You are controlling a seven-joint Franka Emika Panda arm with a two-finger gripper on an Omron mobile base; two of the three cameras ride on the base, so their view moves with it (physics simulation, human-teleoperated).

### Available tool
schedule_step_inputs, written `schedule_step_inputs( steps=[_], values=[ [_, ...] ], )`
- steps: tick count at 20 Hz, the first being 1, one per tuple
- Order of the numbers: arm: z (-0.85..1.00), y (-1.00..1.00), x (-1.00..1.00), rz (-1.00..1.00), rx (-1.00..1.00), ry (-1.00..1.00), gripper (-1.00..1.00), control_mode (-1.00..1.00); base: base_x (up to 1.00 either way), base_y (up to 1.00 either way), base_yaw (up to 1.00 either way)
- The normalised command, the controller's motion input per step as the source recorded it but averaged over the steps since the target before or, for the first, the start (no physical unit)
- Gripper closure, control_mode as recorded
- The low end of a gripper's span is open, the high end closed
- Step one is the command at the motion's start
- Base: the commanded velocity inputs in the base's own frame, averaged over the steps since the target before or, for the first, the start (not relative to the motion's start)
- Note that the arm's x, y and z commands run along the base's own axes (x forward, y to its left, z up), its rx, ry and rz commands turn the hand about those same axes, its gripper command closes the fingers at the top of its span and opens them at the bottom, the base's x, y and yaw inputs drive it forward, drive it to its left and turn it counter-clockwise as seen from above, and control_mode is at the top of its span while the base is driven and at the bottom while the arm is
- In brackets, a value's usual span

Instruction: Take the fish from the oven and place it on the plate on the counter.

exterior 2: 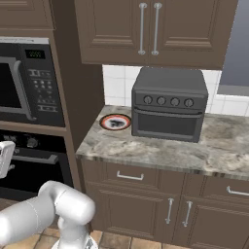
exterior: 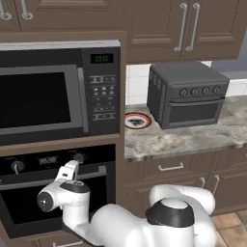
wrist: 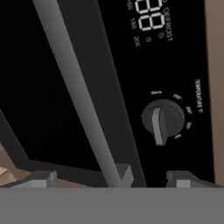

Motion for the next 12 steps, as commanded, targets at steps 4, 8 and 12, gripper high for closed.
schedule_step_inputs(
  steps=[4, 8, 12],
  values=[
    [0.0, 0.16, 0.37, 0.03, -0.11, 0.02, -1.0, -1.0, 0.0, 0.0, 0.0],
    [0.0, 0.33, 0.15, 0.15, -0.2, 0.0, -1.0, -1.0, 0.0, 0.0, 0.0],
    [-0.03, 0.34, 0.02, 0.2, -0.21, 0.0, -1.0, -1.0, 0.0, 0.0, 0.0]
  ],
)
